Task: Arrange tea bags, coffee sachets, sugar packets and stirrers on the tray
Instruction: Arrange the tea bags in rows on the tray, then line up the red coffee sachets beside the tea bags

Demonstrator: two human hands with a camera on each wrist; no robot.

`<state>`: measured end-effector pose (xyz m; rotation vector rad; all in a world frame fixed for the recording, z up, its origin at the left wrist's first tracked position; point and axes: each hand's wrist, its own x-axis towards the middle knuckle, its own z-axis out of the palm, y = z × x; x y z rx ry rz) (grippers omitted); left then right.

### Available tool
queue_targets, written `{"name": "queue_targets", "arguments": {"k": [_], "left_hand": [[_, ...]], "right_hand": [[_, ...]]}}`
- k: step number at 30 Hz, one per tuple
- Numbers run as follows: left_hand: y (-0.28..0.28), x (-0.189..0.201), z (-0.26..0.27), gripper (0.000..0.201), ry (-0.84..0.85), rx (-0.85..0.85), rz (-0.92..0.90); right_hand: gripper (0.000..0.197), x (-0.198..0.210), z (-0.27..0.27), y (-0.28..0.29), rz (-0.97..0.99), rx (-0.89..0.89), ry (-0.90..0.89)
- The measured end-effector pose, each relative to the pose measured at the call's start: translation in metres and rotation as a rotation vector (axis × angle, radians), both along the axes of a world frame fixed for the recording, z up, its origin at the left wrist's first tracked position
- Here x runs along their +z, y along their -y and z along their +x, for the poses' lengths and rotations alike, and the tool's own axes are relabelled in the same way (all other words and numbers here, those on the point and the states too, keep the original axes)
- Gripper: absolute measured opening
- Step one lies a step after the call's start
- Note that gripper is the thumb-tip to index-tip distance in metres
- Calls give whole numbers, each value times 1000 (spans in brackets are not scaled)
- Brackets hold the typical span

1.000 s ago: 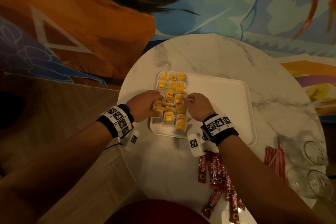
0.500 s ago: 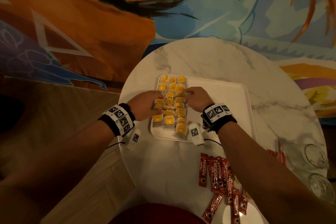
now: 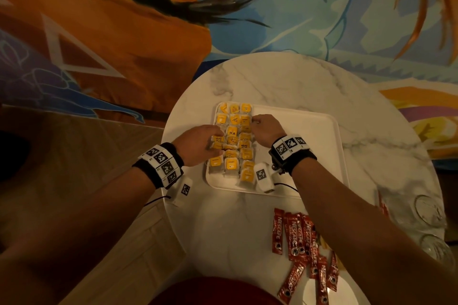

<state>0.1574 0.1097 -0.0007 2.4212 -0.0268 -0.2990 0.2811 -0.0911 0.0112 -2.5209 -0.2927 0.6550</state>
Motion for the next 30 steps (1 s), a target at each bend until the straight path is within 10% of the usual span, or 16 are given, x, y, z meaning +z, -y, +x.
{"name": "queue_targets", "arguments": {"k": [15, 30], "left_hand": [[75, 51, -37, 34, -31, -81, -132], [204, 29, -87, 55, -352, -193, 275]], "right_hand": [[33, 77, -57, 111, 35, 259, 60], [34, 51, -129, 210, -191, 540, -39]]}}
